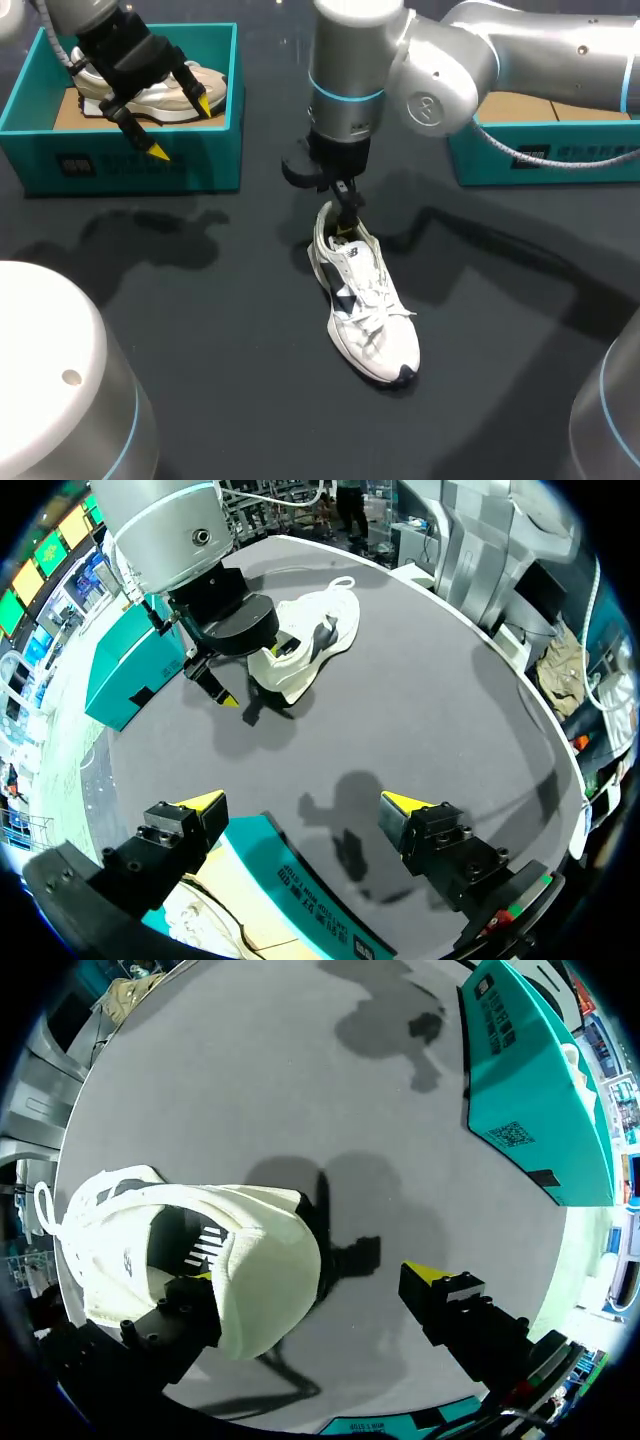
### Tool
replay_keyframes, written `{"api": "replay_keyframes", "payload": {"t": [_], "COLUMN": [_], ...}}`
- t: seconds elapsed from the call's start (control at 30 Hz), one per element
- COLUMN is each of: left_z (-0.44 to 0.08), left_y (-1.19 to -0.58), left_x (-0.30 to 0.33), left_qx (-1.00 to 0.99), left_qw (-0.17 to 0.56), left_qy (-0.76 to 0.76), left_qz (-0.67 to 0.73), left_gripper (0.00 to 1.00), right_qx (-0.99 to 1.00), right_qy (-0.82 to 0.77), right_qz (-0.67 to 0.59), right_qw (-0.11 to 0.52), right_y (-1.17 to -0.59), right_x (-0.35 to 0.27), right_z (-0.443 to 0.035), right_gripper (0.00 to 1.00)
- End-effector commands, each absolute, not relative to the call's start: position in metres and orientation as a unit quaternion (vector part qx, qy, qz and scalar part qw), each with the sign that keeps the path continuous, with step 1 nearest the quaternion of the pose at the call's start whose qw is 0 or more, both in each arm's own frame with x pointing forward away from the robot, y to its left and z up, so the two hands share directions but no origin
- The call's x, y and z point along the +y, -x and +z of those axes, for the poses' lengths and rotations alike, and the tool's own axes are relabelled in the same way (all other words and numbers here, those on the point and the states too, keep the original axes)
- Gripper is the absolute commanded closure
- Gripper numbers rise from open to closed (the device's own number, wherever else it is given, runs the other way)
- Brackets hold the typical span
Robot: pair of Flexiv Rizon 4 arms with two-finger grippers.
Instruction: Take the shoe out of the shoebox, open the shoe tongue, remove and reinsert the insole, then place the shoe into the shoebox
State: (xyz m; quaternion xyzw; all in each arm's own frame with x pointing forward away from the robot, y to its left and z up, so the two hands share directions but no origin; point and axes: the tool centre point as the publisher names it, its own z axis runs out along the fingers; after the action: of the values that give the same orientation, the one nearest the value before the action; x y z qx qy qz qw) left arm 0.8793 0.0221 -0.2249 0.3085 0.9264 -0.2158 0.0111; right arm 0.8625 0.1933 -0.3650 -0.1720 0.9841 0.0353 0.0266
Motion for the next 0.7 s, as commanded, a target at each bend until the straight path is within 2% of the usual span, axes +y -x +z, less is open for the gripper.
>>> {"api": "replay_keyframes", "payload": {"t": [0.03,0.3,0.4,0.43,0.5,0.53,0.57,0.7], "left_z": [-0.225,-0.225,-0.225,-0.225,-0.225,-0.225,-0.225,-0.225], "left_y": [-0.879,-0.879,-0.879,-0.879,-0.879,-0.879,-0.879,-0.879], "left_x": [0.022,0.022,0.022,0.022,0.022,0.022,0.022,0.022], "left_qx": [0.927,0.927,0.927,0.927,0.927,0.927,0.927,0.927], "left_qw": [0.011,0.011,0.011,0.011,0.011,0.011,0.011,0.011], "left_qy": [-0.309,-0.309,-0.309,-0.309,-0.309,-0.309,-0.309,-0.309], "left_qz": [-0.214,-0.214,-0.214,-0.214,-0.214,-0.214,-0.214,-0.214], "left_gripper": [0.0,0.0,0.0,0.0,0.0,0.0,0.0,0.0], "right_qx": [0.985,0.987,0.988,0.988,0.989,0.989,0.989,0.991], "right_qy": [0.168,0.153,0.147,0.145,0.141,0.139,0.137,0.126], "right_qz": [0.039,0.044,0.045,0.046,0.047,0.048,0.048,0.046], "right_qw": [0.021,0.023,0.022,0.022,0.021,0.02,0.02,0.023], "right_y": [-0.87,-0.866,-0.863,-0.862,-0.861,-0.861,-0.86,-0.857], "right_x": [0.2,0.207,0.209,0.209,0.209,0.209,0.208,0.205], "right_z": [-0.379,-0.385,-0.387,-0.387,-0.389,-0.39,-0.39,-0.39], "right_gripper": [0.04,0.18,0.27,0.47,0.64,0.77,0.98,1.0]}}
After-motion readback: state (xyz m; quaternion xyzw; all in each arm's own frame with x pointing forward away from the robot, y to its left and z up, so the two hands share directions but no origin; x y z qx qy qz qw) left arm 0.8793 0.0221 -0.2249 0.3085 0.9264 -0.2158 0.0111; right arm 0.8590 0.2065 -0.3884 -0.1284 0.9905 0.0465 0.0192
